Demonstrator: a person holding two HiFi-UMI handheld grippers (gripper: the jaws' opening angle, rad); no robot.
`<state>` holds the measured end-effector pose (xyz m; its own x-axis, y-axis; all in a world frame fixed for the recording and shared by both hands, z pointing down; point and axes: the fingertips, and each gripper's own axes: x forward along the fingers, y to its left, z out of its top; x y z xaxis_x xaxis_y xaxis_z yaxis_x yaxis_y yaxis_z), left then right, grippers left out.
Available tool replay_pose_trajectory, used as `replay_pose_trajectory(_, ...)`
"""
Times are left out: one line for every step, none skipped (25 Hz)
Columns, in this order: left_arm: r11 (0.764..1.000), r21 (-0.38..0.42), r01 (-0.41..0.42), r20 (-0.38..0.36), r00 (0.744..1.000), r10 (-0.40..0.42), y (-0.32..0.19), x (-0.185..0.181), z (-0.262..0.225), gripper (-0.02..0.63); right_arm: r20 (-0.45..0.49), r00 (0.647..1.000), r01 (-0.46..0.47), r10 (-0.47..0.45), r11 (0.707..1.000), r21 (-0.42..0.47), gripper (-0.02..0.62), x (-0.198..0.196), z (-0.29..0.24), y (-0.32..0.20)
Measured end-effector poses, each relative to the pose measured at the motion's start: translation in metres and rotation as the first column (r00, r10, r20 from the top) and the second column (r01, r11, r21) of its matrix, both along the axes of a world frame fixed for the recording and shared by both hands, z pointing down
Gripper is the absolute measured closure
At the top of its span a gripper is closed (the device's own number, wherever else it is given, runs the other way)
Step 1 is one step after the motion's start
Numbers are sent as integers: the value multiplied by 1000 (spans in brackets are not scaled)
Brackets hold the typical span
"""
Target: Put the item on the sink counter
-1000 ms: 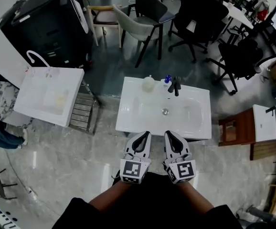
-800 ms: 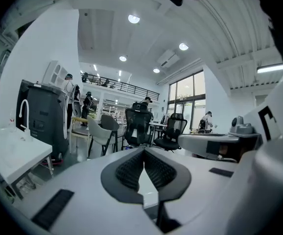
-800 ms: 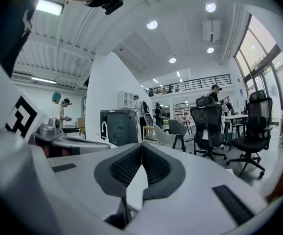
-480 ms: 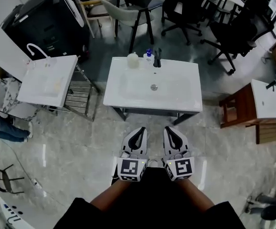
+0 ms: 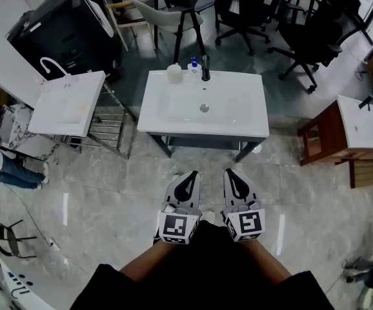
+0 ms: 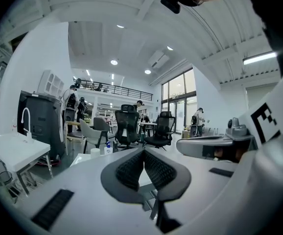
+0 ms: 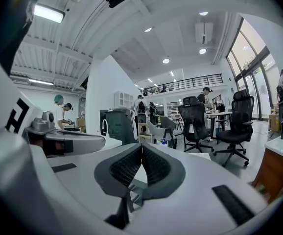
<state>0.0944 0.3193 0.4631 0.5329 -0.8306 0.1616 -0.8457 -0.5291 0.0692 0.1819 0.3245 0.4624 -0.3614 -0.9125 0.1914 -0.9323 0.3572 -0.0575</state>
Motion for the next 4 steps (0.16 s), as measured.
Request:
replay_pose_trajectory(1000,0,1,-1,1000,-1,0,1,-1,589,3,1000,-1,1,1000,-2,563,3,0,0)
replay_pose_trajectory(1000,-1,2,-1,1000,-2,0,3,-3,589,5,1000,-4,4,1000,-3,563,7,-2,-1)
replay_pose_trajectory(1000,-1,3,1,1000,-3,0,4,-5,589,6,1000,-7,7,1000,-3,563,11,-4,-2)
replay_pose_trajectory(1000,-3,4,3,1000,-4,0,6,-6,589,7,1000,-10,10,1000,-2,563,15,-6,-3)
